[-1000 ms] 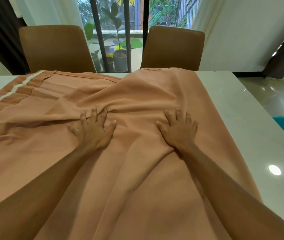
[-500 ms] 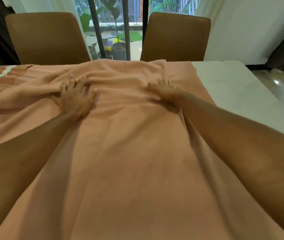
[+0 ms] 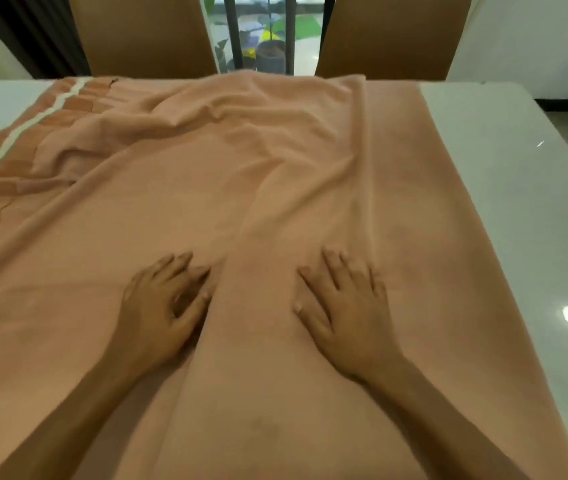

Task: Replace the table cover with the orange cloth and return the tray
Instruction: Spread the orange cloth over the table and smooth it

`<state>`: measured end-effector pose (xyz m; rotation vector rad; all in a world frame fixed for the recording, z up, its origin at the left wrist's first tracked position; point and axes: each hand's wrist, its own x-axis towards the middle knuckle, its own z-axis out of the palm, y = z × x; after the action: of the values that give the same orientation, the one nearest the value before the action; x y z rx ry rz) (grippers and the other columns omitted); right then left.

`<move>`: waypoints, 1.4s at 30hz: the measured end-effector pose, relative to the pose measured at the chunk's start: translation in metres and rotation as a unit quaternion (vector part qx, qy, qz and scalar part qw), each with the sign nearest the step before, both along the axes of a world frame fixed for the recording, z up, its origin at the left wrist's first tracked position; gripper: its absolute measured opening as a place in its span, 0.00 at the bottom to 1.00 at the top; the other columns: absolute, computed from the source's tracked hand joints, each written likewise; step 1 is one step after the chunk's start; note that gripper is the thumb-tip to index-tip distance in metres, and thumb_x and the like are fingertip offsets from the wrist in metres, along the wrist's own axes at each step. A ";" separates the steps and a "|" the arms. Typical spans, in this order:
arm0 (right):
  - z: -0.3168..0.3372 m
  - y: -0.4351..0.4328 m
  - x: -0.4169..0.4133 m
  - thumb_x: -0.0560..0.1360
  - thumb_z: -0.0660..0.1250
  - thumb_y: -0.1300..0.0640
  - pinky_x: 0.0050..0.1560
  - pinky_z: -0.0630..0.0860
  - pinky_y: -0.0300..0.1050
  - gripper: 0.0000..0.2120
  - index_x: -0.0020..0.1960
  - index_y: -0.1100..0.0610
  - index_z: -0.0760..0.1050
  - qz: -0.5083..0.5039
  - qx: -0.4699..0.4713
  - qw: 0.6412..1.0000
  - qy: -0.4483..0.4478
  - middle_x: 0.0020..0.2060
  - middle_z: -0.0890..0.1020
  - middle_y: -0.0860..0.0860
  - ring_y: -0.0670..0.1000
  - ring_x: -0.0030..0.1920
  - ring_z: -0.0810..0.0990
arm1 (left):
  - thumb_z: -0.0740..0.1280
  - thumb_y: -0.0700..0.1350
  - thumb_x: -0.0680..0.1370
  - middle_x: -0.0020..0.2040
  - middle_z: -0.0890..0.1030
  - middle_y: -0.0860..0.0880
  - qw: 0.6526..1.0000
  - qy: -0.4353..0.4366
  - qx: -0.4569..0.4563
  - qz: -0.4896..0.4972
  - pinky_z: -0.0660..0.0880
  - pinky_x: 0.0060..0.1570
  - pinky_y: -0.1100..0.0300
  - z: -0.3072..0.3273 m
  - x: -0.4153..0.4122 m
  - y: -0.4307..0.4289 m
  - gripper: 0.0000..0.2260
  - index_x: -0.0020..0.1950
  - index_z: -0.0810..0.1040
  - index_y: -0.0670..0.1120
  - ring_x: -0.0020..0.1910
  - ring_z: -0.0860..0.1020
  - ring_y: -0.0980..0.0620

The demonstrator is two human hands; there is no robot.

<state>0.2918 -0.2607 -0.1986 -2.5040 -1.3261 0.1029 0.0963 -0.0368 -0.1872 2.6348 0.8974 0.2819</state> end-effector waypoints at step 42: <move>0.030 -0.160 -0.142 0.81 0.53 0.38 0.76 0.51 0.69 0.27 0.77 0.46 0.61 -0.248 -0.074 0.963 0.083 0.80 0.59 0.54 0.58 0.80 0.56 | 0.44 0.69 0.79 0.82 0.41 0.52 0.981 0.185 -0.024 -0.044 0.38 0.73 0.33 0.013 -0.126 -0.193 0.33 0.81 0.42 0.60 0.81 0.40 0.48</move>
<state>0.1497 -0.4212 -0.1690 -2.7981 -0.6207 0.2993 -0.0298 -0.2295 -0.1744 2.7180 0.8784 -0.2584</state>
